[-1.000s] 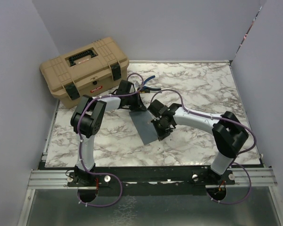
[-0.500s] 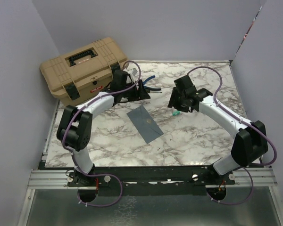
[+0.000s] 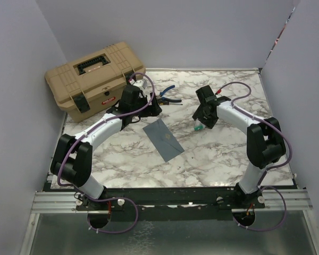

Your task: Place the letter into the envelope and seal it

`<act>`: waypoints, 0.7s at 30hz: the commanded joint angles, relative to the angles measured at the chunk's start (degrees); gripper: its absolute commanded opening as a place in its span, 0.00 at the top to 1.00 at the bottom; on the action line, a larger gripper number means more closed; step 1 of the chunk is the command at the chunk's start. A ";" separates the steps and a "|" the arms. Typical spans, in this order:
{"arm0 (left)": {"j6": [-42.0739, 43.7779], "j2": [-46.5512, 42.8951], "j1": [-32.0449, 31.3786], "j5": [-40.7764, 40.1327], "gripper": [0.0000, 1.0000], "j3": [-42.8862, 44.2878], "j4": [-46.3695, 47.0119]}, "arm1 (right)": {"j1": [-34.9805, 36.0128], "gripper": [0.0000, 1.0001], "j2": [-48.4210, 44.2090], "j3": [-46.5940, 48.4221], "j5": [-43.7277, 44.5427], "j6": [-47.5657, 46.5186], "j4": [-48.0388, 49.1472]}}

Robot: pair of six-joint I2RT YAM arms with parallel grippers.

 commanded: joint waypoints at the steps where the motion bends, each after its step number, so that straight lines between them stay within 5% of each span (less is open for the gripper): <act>1: 1.79 -2.08 -0.01 -3.46 0.13 -0.66 -0.01 | -0.02 0.40 3.23 2.69 2.90 3.13 -1.94; 21: 2.48 -1.61 -0.06 -2.22 0.14 -0.25 -0.04 | -0.40 0.53 9.32 3.73 5.27 9.43 -6.31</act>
